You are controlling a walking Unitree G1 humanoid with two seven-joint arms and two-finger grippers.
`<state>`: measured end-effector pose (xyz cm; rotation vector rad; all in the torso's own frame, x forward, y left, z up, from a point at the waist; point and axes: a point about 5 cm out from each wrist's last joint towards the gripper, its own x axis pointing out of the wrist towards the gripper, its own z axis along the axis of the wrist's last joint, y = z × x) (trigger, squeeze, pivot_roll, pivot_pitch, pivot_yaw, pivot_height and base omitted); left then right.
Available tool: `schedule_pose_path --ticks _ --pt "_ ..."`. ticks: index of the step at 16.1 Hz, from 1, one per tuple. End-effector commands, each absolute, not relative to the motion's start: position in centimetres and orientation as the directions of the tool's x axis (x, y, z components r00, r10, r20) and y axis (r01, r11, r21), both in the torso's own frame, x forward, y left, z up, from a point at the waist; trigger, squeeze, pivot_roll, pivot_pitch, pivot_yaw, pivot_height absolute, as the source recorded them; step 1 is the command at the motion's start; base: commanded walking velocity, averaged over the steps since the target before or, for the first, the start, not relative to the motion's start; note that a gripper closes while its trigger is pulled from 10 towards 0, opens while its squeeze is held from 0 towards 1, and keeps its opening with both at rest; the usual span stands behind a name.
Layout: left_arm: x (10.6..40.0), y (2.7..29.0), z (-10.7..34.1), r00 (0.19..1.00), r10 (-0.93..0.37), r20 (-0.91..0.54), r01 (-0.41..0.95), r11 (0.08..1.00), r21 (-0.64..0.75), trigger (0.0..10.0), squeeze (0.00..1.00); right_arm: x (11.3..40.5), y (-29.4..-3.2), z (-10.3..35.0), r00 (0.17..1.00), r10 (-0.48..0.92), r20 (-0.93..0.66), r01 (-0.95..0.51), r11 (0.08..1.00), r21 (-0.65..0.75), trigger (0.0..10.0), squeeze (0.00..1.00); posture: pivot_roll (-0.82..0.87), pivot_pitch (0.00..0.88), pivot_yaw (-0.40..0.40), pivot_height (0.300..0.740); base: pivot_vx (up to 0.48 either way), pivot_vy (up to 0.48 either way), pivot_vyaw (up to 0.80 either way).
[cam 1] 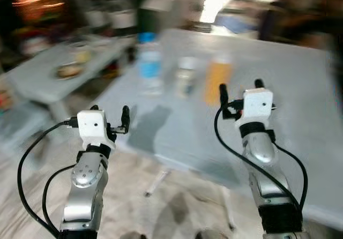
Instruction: Restocking fridge
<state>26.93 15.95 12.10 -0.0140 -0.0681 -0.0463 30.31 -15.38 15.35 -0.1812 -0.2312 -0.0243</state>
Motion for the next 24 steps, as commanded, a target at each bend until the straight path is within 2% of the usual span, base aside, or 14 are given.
schedule_pose_path --ticks 1,20,24 --pt "27.08 15.84 12.70 0.995 -0.057 0.085 0.058 0.998 -0.007 10.0 0.00 30.71 -15.47 15.70 0.970 -0.011 0.242 0.054 0.984 -0.170 10.0 0.00 -0.05 0.045 0.056 0.740 0.000 0.000 -0.52" --pt "27.02 15.33 12.87 0.990 -0.110 0.084 0.110 0.994 -0.002 10.0 0.00 31.42 -16.06 15.96 0.964 -0.048 0.261 0.096 0.980 -0.175 10.0 0.00 -0.05 0.056 0.070 0.740 0.000 0.000 -0.03" --pt "27.00 15.33 12.91 0.990 -0.113 0.087 0.113 0.994 -0.002 10.0 0.00 31.32 -16.05 15.93 0.964 -0.043 0.261 0.091 0.981 -0.173 10.0 0.00 -0.05 0.055 0.070 0.740 0.132 0.000 -0.28"
